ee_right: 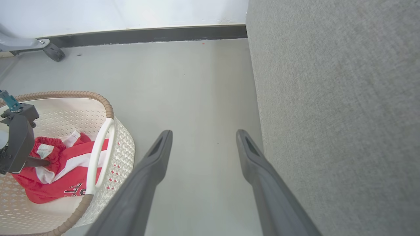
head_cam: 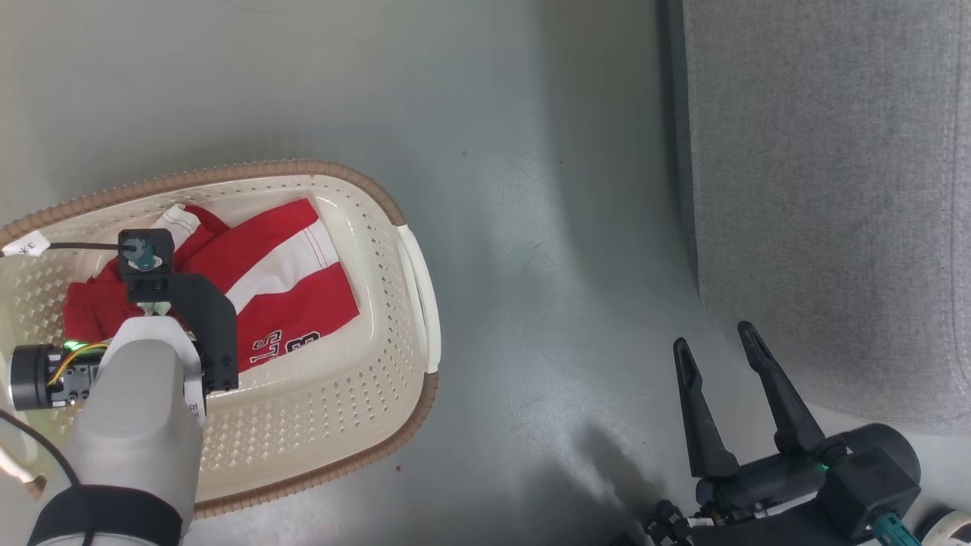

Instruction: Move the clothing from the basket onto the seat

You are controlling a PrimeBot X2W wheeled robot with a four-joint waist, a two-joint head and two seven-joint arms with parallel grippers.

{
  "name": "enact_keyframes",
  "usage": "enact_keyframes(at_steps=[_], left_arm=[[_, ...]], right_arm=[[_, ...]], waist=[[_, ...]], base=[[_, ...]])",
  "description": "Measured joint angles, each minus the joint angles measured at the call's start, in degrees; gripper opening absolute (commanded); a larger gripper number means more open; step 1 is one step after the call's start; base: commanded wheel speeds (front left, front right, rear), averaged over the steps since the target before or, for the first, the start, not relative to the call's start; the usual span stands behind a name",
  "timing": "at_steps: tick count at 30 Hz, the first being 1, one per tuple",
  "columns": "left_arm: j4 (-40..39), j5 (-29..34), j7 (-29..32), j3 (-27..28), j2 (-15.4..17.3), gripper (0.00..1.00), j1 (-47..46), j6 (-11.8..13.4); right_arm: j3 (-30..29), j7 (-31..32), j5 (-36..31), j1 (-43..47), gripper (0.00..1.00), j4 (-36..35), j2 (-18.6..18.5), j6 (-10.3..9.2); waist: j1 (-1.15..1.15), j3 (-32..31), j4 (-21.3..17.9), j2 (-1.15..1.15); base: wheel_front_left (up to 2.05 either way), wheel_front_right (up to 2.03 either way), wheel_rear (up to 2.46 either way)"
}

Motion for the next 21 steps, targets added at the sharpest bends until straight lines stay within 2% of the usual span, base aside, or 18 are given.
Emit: enact_keyframes(at_steps=[10,21], left_arm=[[0.0,1.3,-2.9,-0.1,0.2,0.0,0.8,0.0],[0.8,3.6,-7.8,-3.0,-0.3,0.0,6.5,0.0]], right_arm=[[0.8,0.0,0.5,-5.1,1.0,2.4,0.0,0.85],[-0.5,-0.2,1.6,-8.1,1.0,6.8,0.0,0.87]], waist=[[0.0,-3.1,-1.2,0.0],[0.0,-10.2,-1.7,0.0]], base=[[0.0,0.0,0.0],[0.0,0.0,0.0]])
